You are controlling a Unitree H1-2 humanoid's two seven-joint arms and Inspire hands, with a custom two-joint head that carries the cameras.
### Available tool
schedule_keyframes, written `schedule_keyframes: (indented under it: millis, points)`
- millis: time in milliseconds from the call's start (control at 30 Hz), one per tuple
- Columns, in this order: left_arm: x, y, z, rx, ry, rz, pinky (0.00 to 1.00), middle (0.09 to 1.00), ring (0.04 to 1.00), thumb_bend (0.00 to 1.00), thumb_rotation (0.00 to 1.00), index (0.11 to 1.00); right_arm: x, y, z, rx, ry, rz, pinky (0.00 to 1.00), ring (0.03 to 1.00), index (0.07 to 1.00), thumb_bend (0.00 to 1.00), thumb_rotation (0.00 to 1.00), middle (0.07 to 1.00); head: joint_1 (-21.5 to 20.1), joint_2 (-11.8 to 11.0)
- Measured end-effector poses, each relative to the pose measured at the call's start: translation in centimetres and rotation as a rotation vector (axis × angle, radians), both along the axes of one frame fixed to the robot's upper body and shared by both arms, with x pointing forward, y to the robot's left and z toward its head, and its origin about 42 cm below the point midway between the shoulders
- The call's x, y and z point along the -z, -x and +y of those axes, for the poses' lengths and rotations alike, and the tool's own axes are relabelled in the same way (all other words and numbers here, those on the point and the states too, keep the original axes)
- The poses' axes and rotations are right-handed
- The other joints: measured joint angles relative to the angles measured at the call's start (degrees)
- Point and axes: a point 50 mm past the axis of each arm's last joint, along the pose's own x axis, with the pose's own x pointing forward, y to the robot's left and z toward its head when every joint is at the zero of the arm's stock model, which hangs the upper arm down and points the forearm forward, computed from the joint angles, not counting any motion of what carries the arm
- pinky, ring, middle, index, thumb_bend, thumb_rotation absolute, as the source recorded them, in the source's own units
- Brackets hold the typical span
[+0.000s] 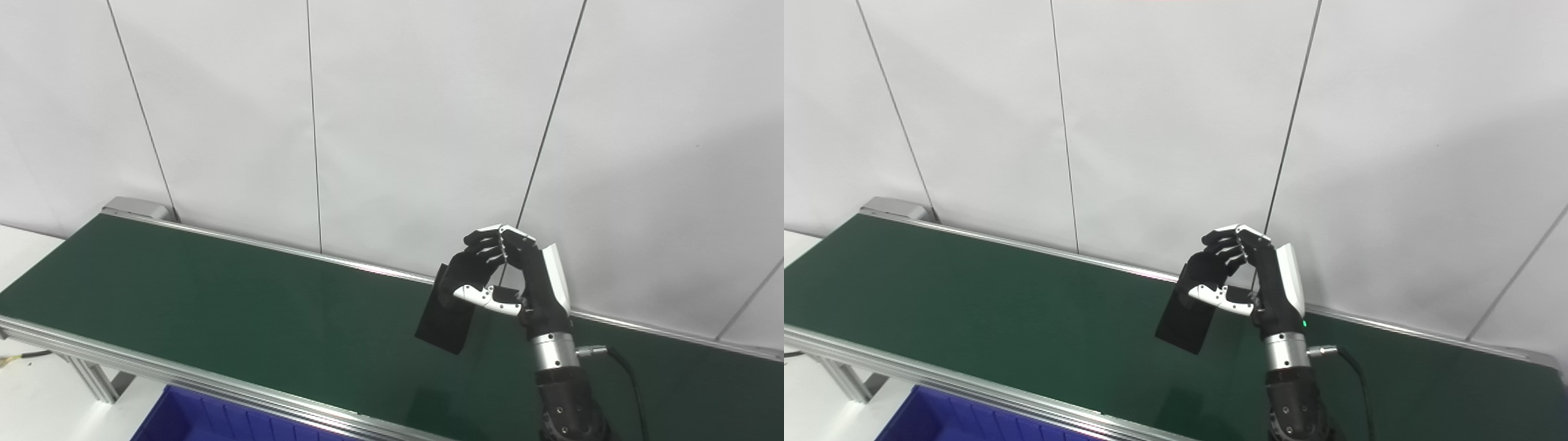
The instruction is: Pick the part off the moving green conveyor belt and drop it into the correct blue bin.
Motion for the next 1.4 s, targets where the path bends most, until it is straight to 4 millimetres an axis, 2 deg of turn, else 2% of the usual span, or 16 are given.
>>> schedule_keyframes:
  millis: [133,267,533,767,833,867,967,1133,1200,1300,1400]
  points:
    - [0.0,-0.4,0.4,0.003,0.0,-0.006,0.73,0.807,0.762,0.97,0.51,0.834,-0.7,1.0,-1.3,0.015,-0.012,-0.008,0.33,0.43,0.519,0.5,0.0,0.506,-1.41,0.26]
    - [-0.1,-0.7,0.7,0.002,-0.004,-0.015,0.74,0.811,0.767,1.0,0.55,0.844,-1.4,2.3,-2.3,0.035,-0.024,-0.011,0.32,0.426,0.517,0.5,0.0,0.513,-4.21,1.58]
    - [-0.1,-0.9,2.6,-0.003,-0.024,-0.022,0.77,0.815,0.787,0.96,0.56,0.857,-2.4,4.6,-3.7,0.047,-0.028,-0.037,0.32,0.434,0.518,0.5,0.0,0.511,-8.44,2.99]
    - [-0.2,-1.2,3.6,-0.007,-0.016,-0.029,0.79,0.82,0.79,0.95,0.59,0.875,-1.6,6.6,-4.0,0.074,-0.031,-0.009,0.34,0.447,0.507,0.5,0.0,0.504,-13.26,4.3]
    - [-0.2,-1.3,4.1,-0.013,-0.018,-0.032,0.79,0.822,0.791,0.94,0.59,0.877,-1.8,7.1,-4.0,0.077,-0.045,-0.012,0.34,0.45,0.505,0.5,0.0,0.504,-13.27,4.31]
    - [-0.2,-1.4,4.3,-0.019,-0.015,-0.032,0.79,0.822,0.79,0.94,0.59,0.878,-1.8,7.4,-4.0,0.078,-0.053,-0.014,0.34,0.45,0.505,0.5,0.0,0.502,-15.19,5.09]
    - [-0.2,-1.4,5.0,-0.025,-0.014,-0.034,0.79,0.819,0.786,0.94,0.6,0.878,-1.7,8.6,-4.1,0.089,-0.07,-0.004,0.34,0.449,0.508,0.5,0.0,0.5,-15.73,5.36]
    - [-0.6,-1.4,6.0,-0.026,-0.005,-0.047,0.81,0.819,0.797,0.94,0.59,0.882,-0.9,10.8,-4.7,0.11,-0.076,0.022,0.33,0.45,0.512,0.5,0.0,0.511,-19.59,6.59]
    - [-0.9,-1.4,6.5,-0.029,0.0,-0.057,0.81,0.82,0.799,0.96,0.6,0.883,-1.0,11.7,-4.8,0.114,-0.077,0.014,0.32,0.448,0.514,0.5,0.0,0.513,-19.77,6.85]
    - [-1.1,-1.5,7.1,-0.03,0.005,-0.06,0.81,0.826,0.811,0.97,0.6,0.886,-1.4,12.6,-5.0,0.117,-0.08,-0.002,0.32,0.447,0.514,0.5,0.0,0.517,-21.79,8.61]
    - [-1.1,-1.5,7.9,-0.034,0.005,-0.051,0.8,0.825,0.807,0.96,0.59,0.881,-1.5,13.9,-5.0,0.114,-0.084,0.0,0.32,0.45,0.513,0.5,0.0,0.514,-22.06,9.05]
